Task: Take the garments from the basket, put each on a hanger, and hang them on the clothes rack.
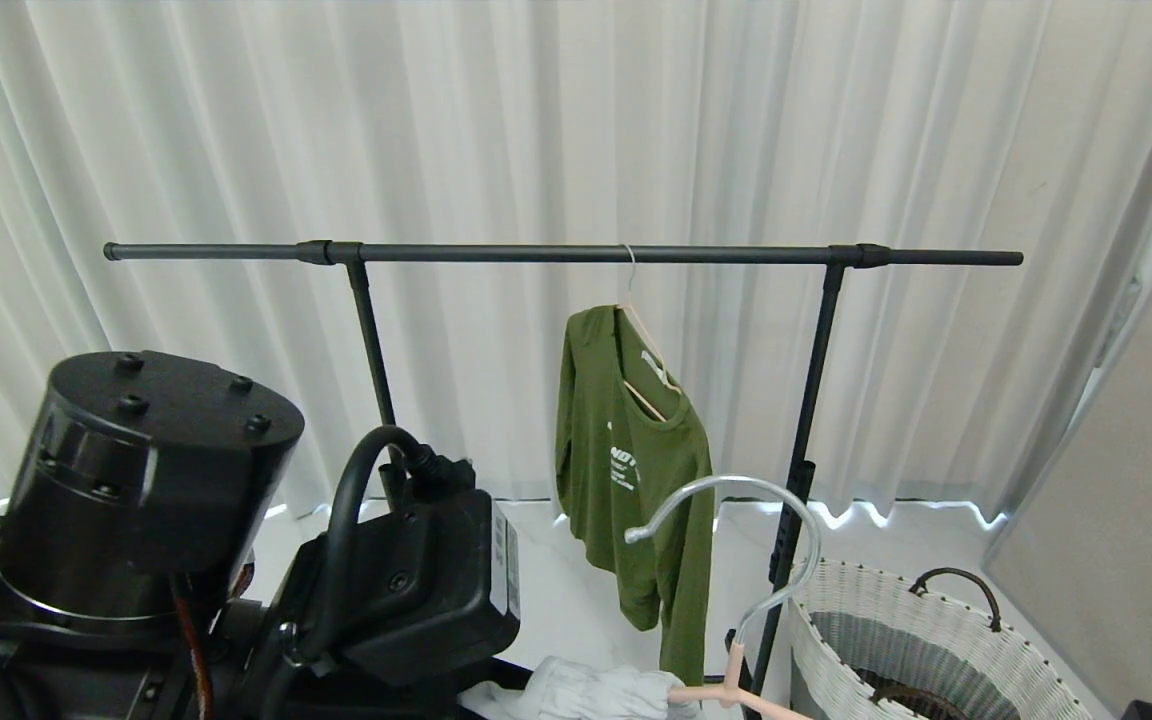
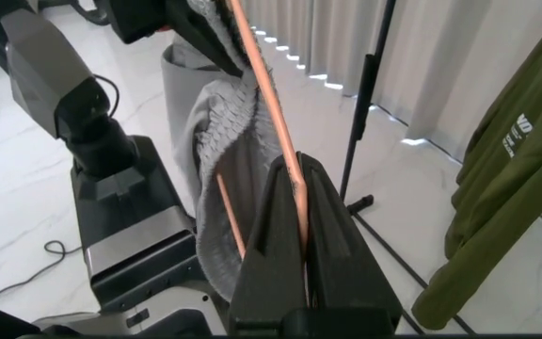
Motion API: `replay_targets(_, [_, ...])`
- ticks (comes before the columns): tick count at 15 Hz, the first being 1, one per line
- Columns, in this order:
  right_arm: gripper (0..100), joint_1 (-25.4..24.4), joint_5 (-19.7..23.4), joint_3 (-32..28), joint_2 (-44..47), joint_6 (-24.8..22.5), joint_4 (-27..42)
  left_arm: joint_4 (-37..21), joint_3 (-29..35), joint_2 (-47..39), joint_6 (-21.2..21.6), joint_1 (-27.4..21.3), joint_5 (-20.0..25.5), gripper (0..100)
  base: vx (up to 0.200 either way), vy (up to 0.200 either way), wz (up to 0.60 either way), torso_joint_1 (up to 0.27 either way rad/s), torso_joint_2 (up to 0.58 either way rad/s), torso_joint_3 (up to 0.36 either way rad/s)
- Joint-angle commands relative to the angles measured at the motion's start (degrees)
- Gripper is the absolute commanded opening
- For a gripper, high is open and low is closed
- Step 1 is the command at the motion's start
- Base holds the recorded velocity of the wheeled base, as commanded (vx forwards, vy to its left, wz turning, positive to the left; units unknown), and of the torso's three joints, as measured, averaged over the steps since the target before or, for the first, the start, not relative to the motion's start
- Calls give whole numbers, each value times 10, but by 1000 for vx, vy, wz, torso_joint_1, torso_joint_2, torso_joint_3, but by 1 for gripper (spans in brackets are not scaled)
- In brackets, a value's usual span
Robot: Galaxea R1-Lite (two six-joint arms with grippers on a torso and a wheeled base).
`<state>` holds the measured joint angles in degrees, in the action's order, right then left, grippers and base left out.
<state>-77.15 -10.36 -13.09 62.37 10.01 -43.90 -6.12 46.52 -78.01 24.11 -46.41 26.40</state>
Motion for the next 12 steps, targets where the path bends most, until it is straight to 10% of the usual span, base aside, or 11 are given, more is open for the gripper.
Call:
replay_targets(1, [0, 0, 3, -3, -5, 0, -1, 0, 0, -1, 0, 0, -1, 0, 0, 0, 0, 0, 0, 0])
replay_targets(2, [0, 0, 3, -1, -6, 0, -1, 0, 0, -2, 1, 1, -1, 0, 0, 0, 0, 0, 0, 0])
replay_targets(3, [100, 0, 3, 1, -6, 0, -1, 0, 0, -1, 1, 1, -2, 0, 0, 0, 0, 0, 0, 0])
replay_targets(12, [100, 117, 18, 14, -5, 15, 79, 5, -10, 0, -6, 30, -179, 0, 0, 0, 0, 0, 0, 0])
